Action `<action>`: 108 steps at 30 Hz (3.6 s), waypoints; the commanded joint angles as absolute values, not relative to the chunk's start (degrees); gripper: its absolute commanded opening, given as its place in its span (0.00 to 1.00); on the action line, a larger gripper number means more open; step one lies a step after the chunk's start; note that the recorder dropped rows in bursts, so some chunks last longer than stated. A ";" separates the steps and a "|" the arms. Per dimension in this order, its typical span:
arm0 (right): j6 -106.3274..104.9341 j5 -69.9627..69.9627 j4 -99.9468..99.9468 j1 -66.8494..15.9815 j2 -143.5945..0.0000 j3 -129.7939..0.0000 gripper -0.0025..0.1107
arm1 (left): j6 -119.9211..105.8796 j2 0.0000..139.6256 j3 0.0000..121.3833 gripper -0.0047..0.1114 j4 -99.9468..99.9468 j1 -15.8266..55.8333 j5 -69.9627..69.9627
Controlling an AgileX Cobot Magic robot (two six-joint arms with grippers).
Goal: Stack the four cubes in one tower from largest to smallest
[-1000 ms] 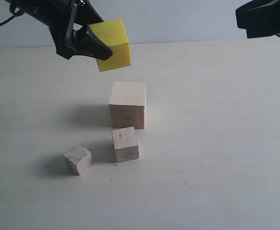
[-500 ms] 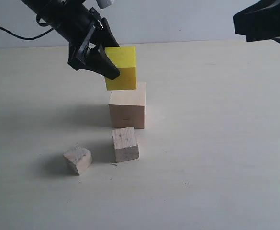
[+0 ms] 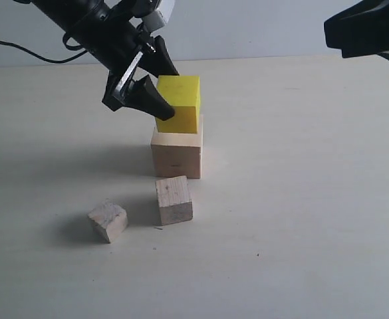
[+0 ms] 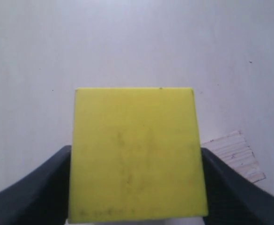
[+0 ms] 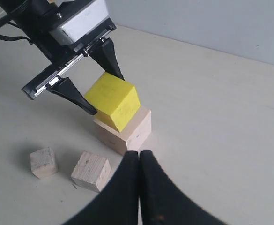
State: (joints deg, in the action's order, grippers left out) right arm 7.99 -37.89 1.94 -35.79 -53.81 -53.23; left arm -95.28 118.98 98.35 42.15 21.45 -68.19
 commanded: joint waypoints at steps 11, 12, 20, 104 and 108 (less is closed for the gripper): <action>7.48 -37.87 1.51 -35.52 -53.31 -52.93 0.02 | -96.49 122.24 98.82 0.04 41.84 21.61 -64.49; 7.48 -37.87 1.51 -35.52 -53.31 -52.93 0.02 | -96.49 122.22 98.82 0.04 41.95 21.61 -64.49; 7.48 -37.87 1.51 -35.52 -53.31 -52.93 0.02 | -97.47 122.49 98.82 0.04 42.47 21.61 -64.49; 30.52 -36.19 26.78 -35.52 -70.36 -52.93 0.02 | -75.22 105.64 98.61 0.04 38.05 19.97 -69.96; 33.73 -33.43 29.39 -35.52 -78.74 -52.93 0.02 | -63.50 103.03 98.61 0.04 32.64 19.97 -69.96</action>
State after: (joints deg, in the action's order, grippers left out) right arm 31.21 -36.03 26.85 -35.79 -73.80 -53.23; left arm -71.68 105.10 98.46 36.09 20.00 -69.57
